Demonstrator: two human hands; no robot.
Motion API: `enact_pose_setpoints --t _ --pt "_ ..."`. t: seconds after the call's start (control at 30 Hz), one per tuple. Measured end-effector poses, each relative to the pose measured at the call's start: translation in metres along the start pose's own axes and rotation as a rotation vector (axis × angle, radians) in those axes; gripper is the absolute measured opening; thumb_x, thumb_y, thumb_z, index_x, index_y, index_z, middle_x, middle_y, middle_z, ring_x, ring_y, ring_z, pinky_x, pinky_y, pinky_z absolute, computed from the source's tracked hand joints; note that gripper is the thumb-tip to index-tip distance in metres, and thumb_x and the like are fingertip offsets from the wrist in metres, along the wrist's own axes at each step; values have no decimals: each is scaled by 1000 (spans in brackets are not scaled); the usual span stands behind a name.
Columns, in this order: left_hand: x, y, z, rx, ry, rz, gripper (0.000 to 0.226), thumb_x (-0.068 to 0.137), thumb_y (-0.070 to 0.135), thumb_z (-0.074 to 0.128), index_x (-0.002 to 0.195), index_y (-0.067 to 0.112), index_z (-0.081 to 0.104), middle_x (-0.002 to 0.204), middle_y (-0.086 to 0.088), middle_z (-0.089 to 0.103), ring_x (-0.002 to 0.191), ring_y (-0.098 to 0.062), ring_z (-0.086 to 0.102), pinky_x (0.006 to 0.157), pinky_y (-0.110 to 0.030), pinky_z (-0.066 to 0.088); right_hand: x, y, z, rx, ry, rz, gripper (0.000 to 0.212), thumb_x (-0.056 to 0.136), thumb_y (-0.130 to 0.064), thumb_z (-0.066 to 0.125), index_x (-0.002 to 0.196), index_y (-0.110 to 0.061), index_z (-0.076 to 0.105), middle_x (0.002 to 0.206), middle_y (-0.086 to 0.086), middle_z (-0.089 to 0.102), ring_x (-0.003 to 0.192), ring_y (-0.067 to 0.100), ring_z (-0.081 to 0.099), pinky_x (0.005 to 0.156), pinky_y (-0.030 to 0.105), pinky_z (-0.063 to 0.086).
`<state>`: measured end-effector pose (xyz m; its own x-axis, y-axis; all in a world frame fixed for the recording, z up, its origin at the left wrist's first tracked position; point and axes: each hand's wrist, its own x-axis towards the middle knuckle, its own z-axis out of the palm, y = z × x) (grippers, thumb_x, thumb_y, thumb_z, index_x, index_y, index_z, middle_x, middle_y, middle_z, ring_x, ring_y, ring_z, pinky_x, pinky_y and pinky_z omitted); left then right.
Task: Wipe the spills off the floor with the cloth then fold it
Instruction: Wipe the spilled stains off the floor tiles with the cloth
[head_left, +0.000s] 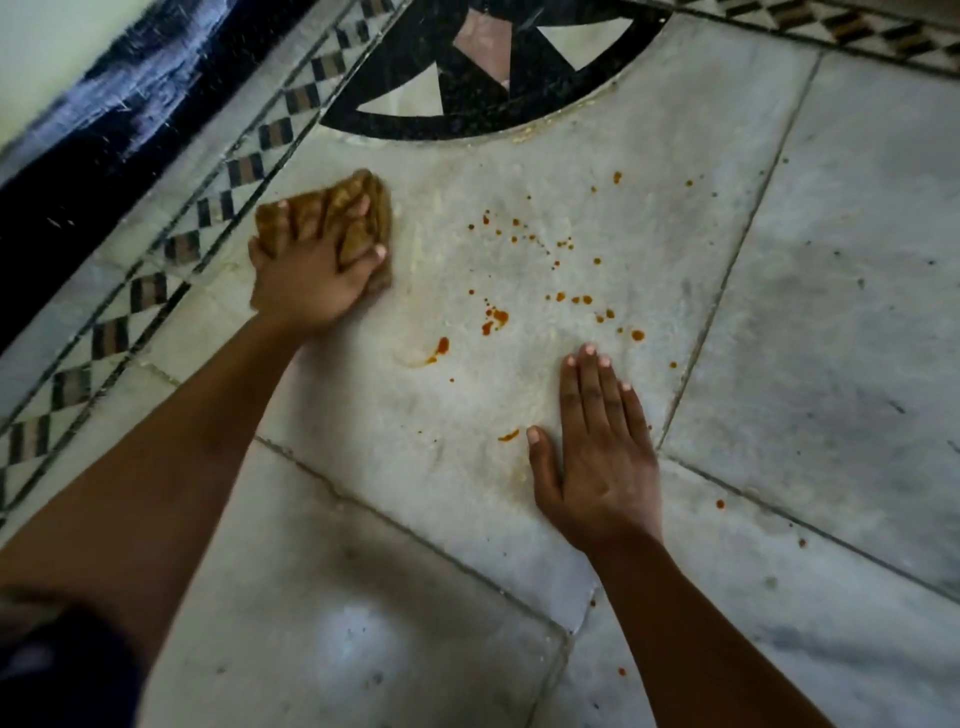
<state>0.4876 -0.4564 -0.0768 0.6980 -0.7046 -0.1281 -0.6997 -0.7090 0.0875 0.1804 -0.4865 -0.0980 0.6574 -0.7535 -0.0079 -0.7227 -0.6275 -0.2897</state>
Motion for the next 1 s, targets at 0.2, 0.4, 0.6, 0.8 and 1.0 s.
enact_pose_setpoints --t 0.2,0.4,0.6,0.8,1.0 --pt "65 102 4 -11 -97 191 60 91 59 19 145 47 -2 159 1 -6 144 -38 -4 112 -62 0 0 1 1 -2 3 0 68 90 -43 27 146 -3 27 154 15 23 143 26 20 115 37 11" --pt "-4 74 9 88 -42 534 64 84 68 19 143 51 4 159 6 1 145 -29 -4 113 -56 2 1 1 0 14 15 -1 67 89 -41 32 143 -2 33 152 16 27 142 26 24 115 39 15" --pt "70 94 -5 -7 -65 88 62 95 56 27 148 41 -2 160 2 -4 145 -31 -7 114 -57 -1 0 1 2 7 24 -6 67 89 -41 33 143 -2 33 152 15 27 142 25 22 115 40 16" --pt "40 157 11 67 -111 411 62 92 64 22 146 46 -1 159 3 -4 145 -32 -9 112 -59 -3 1 1 2 -4 27 -3 67 89 -41 34 143 -2 33 152 15 27 142 25 22 115 39 16" --pt "25 86 6 128 -91 474 66 81 73 19 141 54 -1 159 4 -1 145 -29 -5 113 -58 3 1 2 4 23 64 -9 67 88 -42 36 143 -2 34 151 16 29 142 26 24 113 41 19"
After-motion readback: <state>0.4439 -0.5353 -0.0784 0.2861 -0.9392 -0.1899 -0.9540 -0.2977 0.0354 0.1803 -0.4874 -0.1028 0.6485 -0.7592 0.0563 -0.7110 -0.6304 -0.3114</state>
